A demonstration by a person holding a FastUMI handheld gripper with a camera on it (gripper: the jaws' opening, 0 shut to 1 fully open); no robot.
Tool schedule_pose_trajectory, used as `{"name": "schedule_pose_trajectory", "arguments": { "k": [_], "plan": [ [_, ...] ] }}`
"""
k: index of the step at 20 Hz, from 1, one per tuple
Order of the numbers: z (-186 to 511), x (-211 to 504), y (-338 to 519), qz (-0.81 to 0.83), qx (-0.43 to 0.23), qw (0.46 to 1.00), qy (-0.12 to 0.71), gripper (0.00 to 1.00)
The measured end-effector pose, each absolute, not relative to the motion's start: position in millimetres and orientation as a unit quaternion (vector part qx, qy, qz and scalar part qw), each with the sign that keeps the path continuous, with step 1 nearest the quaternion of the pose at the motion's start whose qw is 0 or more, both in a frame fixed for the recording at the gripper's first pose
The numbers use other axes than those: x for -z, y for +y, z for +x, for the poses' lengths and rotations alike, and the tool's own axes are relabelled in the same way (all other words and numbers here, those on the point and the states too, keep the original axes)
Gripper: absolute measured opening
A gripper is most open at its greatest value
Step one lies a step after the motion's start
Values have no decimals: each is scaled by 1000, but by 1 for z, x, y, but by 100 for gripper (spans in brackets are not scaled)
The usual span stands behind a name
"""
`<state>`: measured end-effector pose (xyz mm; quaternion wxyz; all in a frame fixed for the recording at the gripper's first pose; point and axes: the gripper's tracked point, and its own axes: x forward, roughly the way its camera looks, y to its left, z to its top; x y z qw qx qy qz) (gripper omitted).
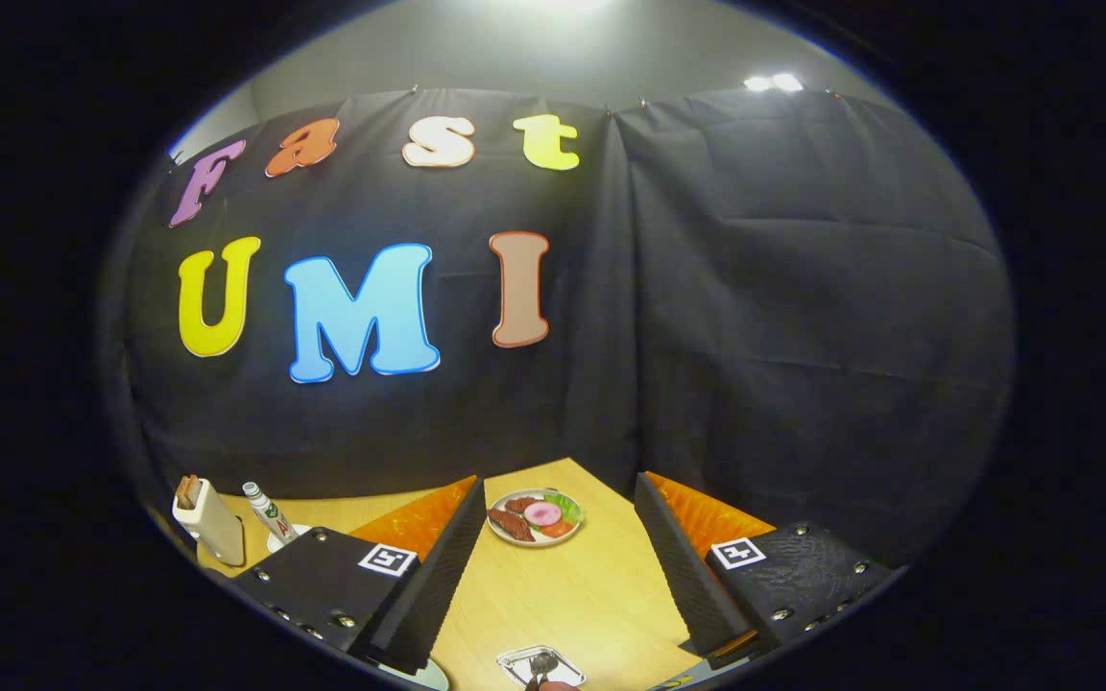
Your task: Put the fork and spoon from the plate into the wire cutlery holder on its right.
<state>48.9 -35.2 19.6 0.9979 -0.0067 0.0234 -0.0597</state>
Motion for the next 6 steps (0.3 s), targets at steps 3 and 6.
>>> {"name": "schedule_pose_trajectory", "arguments": {
  "k": [3,6],
  "plan": [
    [44,-36,-30,-14,60,998,-15,96],
    [38,-47,-30,-31,61,997,-37,95]
  ]
}}
